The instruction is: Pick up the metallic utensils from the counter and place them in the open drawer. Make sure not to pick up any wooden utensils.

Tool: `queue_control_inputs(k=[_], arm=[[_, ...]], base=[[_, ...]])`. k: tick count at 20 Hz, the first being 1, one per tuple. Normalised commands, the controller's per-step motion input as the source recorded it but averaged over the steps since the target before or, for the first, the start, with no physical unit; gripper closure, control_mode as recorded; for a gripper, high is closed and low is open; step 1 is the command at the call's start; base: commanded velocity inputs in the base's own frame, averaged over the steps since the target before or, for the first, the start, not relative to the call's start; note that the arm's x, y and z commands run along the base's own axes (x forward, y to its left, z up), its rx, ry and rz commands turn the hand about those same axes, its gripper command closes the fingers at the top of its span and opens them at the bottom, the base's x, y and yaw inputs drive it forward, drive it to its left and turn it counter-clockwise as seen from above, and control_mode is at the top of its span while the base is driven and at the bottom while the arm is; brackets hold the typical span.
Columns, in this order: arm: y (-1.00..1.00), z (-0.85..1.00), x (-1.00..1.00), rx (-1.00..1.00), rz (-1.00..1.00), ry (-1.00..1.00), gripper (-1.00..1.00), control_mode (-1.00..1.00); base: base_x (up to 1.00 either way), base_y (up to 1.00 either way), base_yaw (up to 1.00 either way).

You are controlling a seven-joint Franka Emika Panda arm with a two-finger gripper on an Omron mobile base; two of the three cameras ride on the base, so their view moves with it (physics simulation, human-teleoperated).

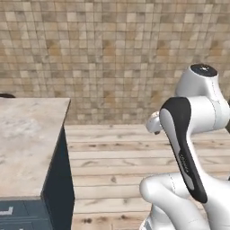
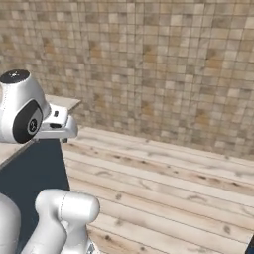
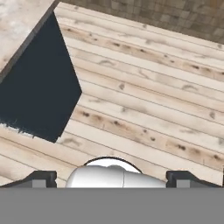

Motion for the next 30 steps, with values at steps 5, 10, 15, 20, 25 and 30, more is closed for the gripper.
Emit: queue_control_inputs(k=[5, 10, 15, 20, 25, 30], arm=[[0.0, 0.0, 0.0, 0.0, 0.0, 0.0, -1.0, 1.0], [0.0, 0.0, 0.0, 0.0, 0.0, 0.0, -1.0, 1.0], [0.0, 0.0, 0.0, 0.0, 0.0, 0.0, -1.0, 1.0], [0.0, 0.0, 0.0, 0.0, 0.0, 0.0, -1.0, 1.0], [0.0, 0.0, 0.0, 0.0, 0.0, 0.0, -1.0, 1.0], [0.0, 0.0, 0.0, 0.0, 0.0, 0.0, -1.0, 1.0]], base=[[0.99, -0.98, 0.45], [1.0, -0.46, 0.7], [1.0, -0.13, 0.86], [0.95, -0.38, 0.81], [0.72, -0.76, 0.69], [0.66, -0.69, 0.71]])
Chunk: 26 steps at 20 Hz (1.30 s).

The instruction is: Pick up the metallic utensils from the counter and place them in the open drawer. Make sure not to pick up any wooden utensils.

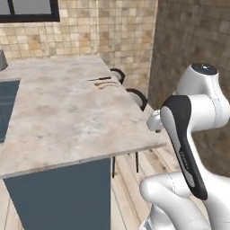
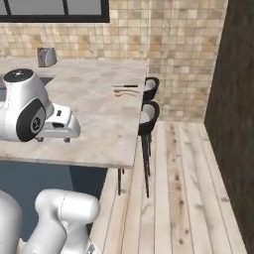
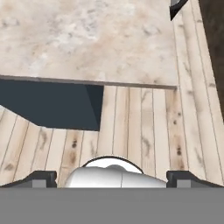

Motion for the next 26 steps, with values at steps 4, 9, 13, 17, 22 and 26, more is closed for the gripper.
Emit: queue_control_inputs(k=[4, 9, 13, 17, 22, 26], arm=[[0.0, 0.0, 0.0, 0.0, 0.0, 0.0, -1.0, 1.0], [0.0, 0.0, 0.0, 0.0, 0.0, 0.0, -1.0, 1.0], [0.0, 0.0, 0.0, 0.0, 0.0, 0.0, -1.0, 1.0], [0.0, 0.0, 0.0, 0.0, 0.0, 0.0, -1.0, 1.0], [0.0, 0.0, 0.0, 0.0, 0.0, 0.0, -1.0, 1.0], [0.0, 0.0, 0.0, 0.0, 0.0, 0.0, -1.0, 1.0]], base=[[0.73, -0.67, 0.69], [0.78, -0.86, 0.52], [0.0, -1.0, 0.27], [-0.37, -1.0, 0.19], [0.17, -1.0, 0.37], [0.39, -1.0, 0.51]])
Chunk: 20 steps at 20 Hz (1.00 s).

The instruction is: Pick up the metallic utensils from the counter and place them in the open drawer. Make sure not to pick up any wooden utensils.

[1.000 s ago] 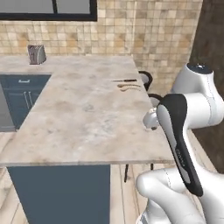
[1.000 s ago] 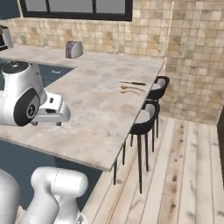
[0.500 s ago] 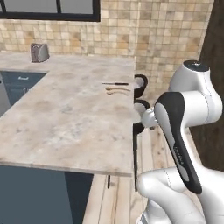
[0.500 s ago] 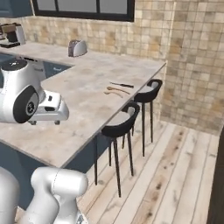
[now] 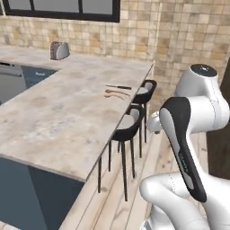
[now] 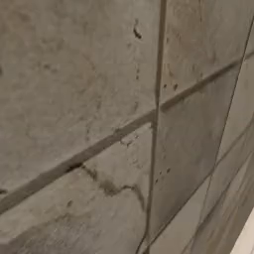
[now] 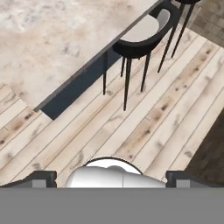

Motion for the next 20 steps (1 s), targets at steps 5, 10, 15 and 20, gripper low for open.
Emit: queue_control_inputs(k=[5, 10, 15, 20], arm=[[0.0, 0.0, 0.0, 0.0, 0.0, 0.0, -1.0, 1.0], [0.0, 0.0, 0.0, 0.0, 0.0, 0.0, -1.0, 1.0], [0.0, 0.0, 0.0, 0.0, 0.0, 0.0, -1.0, 1.0], [0.0, 0.0, 0.0, 0.0, 0.0, 0.0, -1.0, 1.0]], base=[[0.26, -1.0, 0.49], [0.15, -1.0, 0.45], [0.27, -1.0, 0.46], [0.35, -1.0, 0.46]])
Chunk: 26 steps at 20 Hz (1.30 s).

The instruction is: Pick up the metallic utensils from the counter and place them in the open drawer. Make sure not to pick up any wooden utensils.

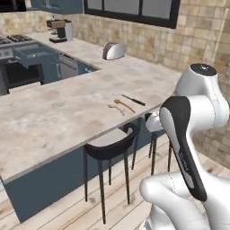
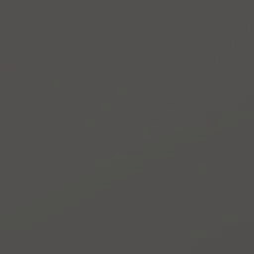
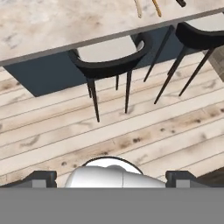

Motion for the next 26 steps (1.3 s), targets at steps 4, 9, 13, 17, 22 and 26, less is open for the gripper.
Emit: queue_control_inputs(k=[4, 9, 13, 17, 22, 26], arm=[[0.0, 0.0, 0.0, 0.0, 0.0, 0.0, -1.0, 1.0], [0.0, 0.0, 0.0, 0.0, 0.0, 0.0, -1.0, 1.0], [0.0, 0.0, 0.0, 0.0, 0.0, 0.0, -1.0, 1.0], [0.0, 0.0, 0.0, 0.0, 0.0, 0.0, -1.0, 1.0], [0.0, 0.0, 0.0, 0.0, 0.0, 0.0, -1.0, 1.0], [0.0, 0.0, 0.0, 0.0, 0.0, 0.0, -1.0, 1.0]], base=[[0.39, -1.0, 0.44], [0.42, -1.0, 0.42], [0.43, -1.0, 0.42], [0.5, -0.99, 0.39], [0.59, -0.86, 0.31], [0.63, -0.07, 0.04]])
